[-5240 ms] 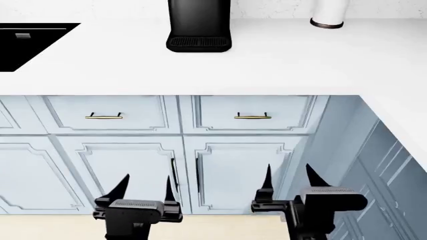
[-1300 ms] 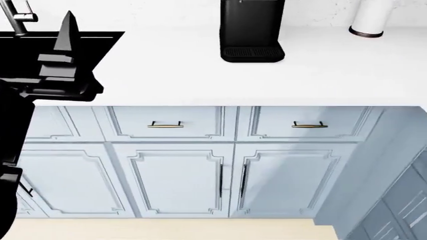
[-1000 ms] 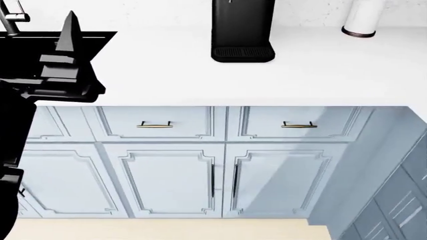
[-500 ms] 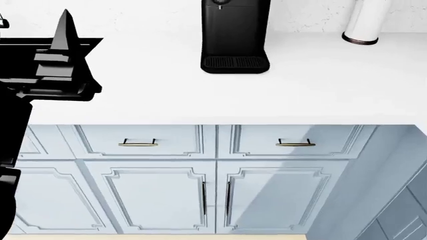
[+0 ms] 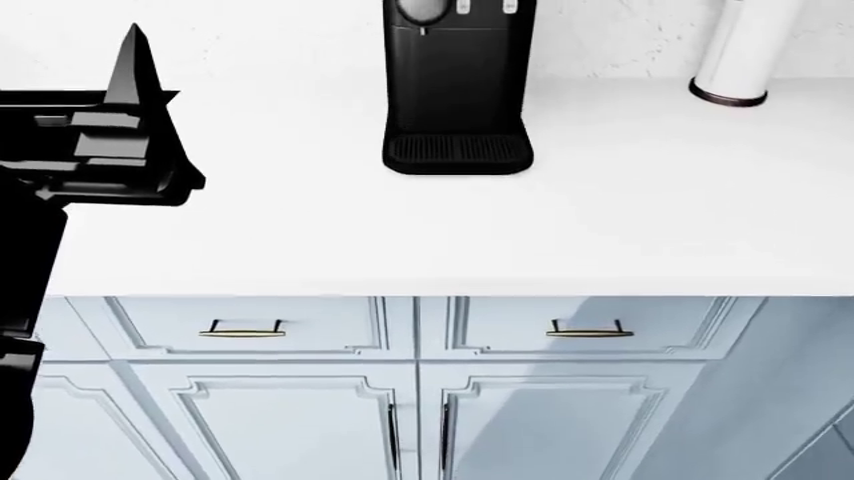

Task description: Pick the mug from the cabinet, place it under the coffee machine dispenser, and press the start button.

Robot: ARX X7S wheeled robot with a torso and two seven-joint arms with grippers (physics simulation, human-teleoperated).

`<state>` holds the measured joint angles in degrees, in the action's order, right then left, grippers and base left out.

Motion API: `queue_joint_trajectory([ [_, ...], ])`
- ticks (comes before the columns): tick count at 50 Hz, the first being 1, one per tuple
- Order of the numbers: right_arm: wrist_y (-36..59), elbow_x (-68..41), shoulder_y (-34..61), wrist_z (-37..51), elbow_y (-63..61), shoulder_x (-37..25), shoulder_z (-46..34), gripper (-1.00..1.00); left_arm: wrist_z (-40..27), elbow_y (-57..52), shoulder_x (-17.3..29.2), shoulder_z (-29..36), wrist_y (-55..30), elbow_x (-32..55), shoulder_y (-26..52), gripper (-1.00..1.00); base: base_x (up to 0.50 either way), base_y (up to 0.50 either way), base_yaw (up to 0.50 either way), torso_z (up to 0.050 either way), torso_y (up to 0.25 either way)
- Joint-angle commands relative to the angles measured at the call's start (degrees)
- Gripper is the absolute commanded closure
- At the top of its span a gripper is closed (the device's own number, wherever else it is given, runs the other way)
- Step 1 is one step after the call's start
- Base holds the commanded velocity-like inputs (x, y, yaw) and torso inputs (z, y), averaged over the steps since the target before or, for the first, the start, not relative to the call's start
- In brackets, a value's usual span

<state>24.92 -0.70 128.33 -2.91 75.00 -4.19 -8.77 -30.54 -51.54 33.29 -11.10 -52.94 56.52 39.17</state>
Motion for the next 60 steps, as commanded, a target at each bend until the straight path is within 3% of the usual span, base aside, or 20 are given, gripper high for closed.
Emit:
queue_joint_trajectory([
  [1,0.00,-0.02,0.03,-0.01,0.00,0.03,0.01,-1.00,-0.06,-0.04,0.18,-0.18,0.57,0.17,-0.76,-1.00,0.16,0.00,0.00,0.000,0.000],
  [60,0.00,-0.02,0.03,-0.01,0.00,0.03,0.01,-1.00,-2.89,-1.39,2.19,-3.15,2.38,4.53,0.04,-1.00,0.08,0.00,0.00,0.000,0.000],
])
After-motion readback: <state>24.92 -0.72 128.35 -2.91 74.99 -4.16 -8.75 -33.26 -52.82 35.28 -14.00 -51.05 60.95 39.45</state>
